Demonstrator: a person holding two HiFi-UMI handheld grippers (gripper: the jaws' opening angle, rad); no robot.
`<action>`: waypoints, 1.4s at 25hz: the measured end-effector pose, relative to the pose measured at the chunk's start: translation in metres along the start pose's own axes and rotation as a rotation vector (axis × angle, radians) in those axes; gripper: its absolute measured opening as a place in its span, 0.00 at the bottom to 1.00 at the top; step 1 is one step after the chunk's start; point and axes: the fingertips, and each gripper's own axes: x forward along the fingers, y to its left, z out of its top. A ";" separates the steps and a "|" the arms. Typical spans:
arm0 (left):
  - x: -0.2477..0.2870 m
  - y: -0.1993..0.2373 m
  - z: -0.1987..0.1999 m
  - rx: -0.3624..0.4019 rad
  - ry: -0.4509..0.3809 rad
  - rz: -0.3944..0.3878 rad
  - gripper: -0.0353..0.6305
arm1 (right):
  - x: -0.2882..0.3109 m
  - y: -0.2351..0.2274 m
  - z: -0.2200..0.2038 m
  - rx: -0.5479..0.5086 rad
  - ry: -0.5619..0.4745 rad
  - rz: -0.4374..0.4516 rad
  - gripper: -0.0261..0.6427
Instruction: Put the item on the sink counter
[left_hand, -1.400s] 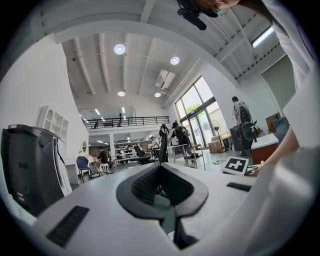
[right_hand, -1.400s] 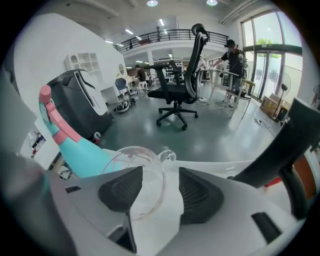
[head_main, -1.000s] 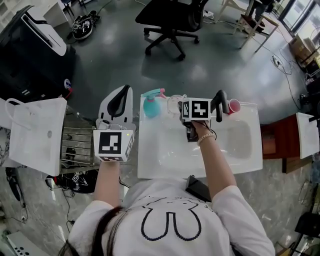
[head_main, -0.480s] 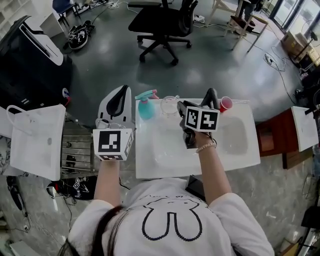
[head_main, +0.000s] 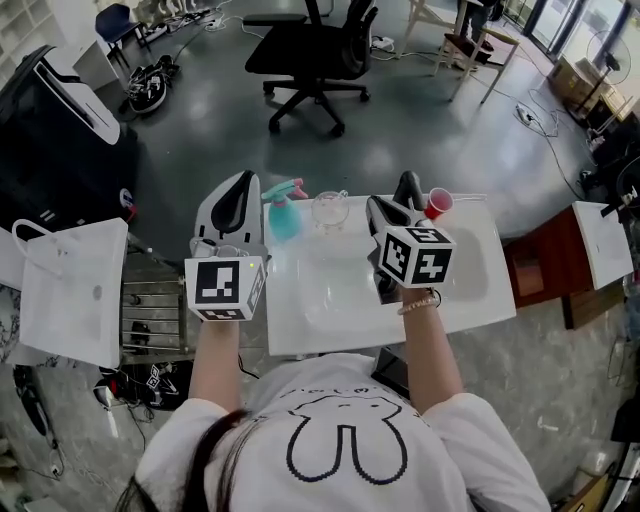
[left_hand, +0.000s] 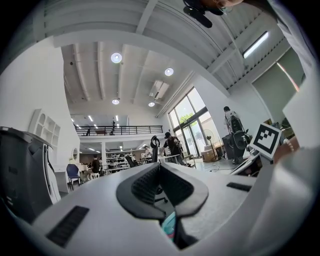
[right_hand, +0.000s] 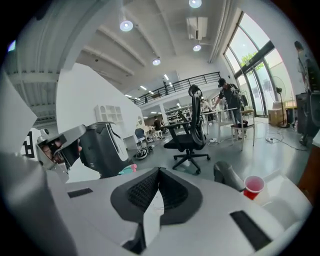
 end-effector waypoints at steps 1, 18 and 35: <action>-0.001 -0.001 0.001 0.000 -0.002 -0.003 0.07 | -0.007 0.002 0.005 -0.013 -0.019 0.003 0.08; -0.002 -0.012 0.026 0.011 -0.065 -0.094 0.07 | -0.114 0.013 0.093 -0.347 -0.399 -0.114 0.08; -0.012 0.002 0.045 0.001 -0.122 -0.083 0.07 | -0.147 0.030 0.127 -0.511 -0.500 -0.189 0.08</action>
